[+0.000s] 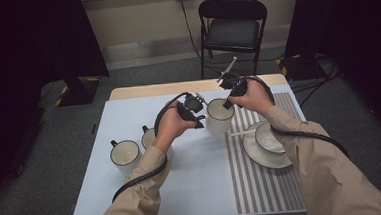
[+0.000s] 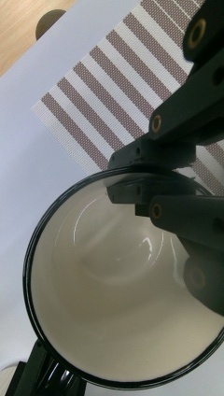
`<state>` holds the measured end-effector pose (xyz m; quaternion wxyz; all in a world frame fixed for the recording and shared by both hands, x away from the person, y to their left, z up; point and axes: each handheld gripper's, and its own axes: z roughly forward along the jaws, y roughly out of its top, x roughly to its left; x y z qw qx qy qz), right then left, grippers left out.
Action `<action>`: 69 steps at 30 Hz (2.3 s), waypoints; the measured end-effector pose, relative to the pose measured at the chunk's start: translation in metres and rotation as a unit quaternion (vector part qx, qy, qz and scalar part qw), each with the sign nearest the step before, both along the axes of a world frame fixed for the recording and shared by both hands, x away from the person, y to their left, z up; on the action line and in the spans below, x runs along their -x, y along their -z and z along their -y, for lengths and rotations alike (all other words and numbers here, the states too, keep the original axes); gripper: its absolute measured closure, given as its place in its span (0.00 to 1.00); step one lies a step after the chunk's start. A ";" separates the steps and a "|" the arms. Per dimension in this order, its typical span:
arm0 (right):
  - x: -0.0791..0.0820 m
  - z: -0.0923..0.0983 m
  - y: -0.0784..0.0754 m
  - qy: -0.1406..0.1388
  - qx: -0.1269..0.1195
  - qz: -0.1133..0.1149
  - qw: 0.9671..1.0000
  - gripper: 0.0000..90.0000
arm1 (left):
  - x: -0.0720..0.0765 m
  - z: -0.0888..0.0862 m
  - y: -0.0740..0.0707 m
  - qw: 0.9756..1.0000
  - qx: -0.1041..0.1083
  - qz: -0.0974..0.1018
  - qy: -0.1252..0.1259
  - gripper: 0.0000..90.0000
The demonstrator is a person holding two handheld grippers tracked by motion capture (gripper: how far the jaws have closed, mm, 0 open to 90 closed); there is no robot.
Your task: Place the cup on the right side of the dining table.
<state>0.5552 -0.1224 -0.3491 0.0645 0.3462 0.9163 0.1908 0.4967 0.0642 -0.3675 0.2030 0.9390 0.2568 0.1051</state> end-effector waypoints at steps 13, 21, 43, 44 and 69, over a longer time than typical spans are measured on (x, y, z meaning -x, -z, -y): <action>-0.003 0.014 0.001 0.007 0.006 0.006 1.000 0.93 | -0.006 0.015 0.003 1.000 0.002 0.004 0.002 0.86; -0.005 0.021 0.000 0.015 0.006 0.010 1.000 0.93 | -0.011 0.021 0.003 1.000 0.003 0.009 0.000 0.86; -0.010 0.035 0.002 0.031 0.012 0.020 0.999 0.93 | -0.022 0.036 0.007 1.000 0.004 0.012 0.000 0.87; -0.010 0.035 0.002 0.033 0.012 0.021 0.999 0.93 | -0.023 0.036 0.007 1.000 0.004 0.013 0.002 0.87; -0.016 0.049 0.012 0.055 0.023 0.025 0.998 0.93 | -0.036 0.051 0.022 1.000 0.014 0.002 -0.007 0.87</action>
